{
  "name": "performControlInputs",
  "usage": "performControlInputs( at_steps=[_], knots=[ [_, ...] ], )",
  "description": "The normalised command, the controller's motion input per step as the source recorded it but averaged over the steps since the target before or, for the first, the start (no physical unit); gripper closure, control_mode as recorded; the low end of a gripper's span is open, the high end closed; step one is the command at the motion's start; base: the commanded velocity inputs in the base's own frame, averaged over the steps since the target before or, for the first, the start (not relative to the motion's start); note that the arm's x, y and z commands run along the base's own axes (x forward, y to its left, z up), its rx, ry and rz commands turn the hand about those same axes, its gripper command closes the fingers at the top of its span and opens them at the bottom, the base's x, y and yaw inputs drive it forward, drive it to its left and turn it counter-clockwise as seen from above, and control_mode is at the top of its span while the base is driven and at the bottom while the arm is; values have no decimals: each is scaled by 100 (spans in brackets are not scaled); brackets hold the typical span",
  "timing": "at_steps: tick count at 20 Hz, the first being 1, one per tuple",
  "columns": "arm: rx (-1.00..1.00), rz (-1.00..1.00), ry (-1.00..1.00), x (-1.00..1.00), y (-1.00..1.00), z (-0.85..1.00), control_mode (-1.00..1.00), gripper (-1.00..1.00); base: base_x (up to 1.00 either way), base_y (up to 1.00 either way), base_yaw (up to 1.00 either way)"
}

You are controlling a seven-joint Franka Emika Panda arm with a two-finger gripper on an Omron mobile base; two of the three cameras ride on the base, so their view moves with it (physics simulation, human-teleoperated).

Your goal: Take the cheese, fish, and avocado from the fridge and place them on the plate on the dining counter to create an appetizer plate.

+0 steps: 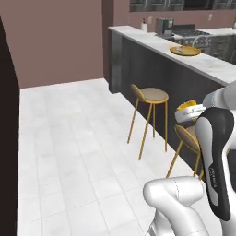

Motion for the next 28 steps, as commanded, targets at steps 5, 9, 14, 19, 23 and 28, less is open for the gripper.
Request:
performControlInputs(
  at_steps=[5,9,14,19,23,28],
  knots=[
    [0,0,0,0,0,0,100,100,100,52,-49],
    [0,0,0,0,0,0,100,100,100,57,-48],
    [0,0,0,0,0,0,100,100,96,61,-47],
    [0,0,0,0,0,0,100,100,69,58,-43],
    [0,0,0,0,0,0,100,100,44,57,-40],
    [0,0,0,0,0,0,100,100,9,18,-34]
  ],
)
